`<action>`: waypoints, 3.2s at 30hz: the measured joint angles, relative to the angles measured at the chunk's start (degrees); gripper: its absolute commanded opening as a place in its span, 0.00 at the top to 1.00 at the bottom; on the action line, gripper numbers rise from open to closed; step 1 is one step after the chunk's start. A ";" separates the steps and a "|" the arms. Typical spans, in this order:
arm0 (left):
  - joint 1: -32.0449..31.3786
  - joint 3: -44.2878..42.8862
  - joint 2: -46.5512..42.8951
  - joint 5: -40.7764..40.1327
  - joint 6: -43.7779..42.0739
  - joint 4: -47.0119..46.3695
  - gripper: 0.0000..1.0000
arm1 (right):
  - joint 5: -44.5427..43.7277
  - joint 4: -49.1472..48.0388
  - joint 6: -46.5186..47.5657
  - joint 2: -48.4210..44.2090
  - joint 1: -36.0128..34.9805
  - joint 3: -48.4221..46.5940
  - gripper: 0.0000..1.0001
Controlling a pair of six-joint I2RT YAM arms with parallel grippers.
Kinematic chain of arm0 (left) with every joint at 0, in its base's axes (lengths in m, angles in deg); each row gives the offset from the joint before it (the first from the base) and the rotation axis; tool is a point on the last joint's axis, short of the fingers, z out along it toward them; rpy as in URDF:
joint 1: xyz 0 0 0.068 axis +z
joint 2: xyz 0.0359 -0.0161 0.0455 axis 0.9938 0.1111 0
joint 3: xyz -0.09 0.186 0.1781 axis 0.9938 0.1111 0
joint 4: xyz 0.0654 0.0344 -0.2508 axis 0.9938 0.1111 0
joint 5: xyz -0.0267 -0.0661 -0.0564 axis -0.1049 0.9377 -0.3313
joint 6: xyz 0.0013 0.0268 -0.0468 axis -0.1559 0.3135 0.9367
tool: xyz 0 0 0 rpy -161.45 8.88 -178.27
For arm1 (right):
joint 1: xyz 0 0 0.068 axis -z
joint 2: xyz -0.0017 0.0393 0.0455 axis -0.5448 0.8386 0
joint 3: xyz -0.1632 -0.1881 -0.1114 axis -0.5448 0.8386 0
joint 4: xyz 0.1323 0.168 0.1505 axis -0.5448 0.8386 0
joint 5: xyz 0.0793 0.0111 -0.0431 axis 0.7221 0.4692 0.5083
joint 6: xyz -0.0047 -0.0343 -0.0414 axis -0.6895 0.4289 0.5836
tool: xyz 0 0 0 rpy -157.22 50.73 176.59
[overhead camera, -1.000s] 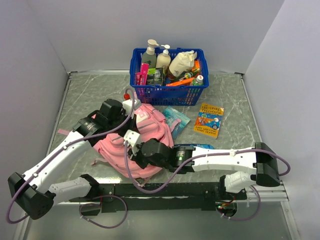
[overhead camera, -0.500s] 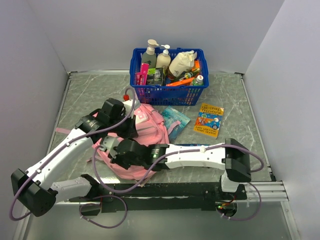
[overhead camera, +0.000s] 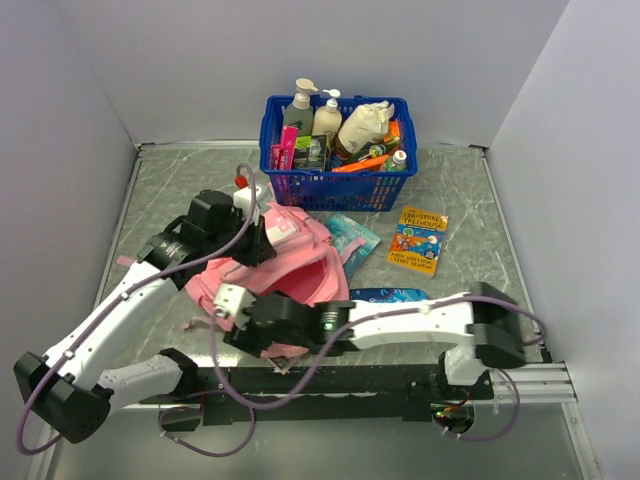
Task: Pack the student bag
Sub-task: Unzip the student bag at the center of the board, then pick up the stationery from the center of the board.
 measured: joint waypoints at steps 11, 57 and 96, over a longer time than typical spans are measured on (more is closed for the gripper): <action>0.48 3.21 -5.35 -2.36 -6.60 -7.06 0.99 | -11.82 8.76 -28.59 -38.36 11.17 26.67 0.00; 0.50 7.96 -5.99 3.10 -9.53 -9.27 0.99 | -20.70 7.89 -80.59 -48.61 41.24 56.54 0.00; 0.68 8.87 -5.27 5.03 -9.49 -10.93 0.99 | -3.85 -18.71 -56.61 -30.49 47.15 50.97 0.73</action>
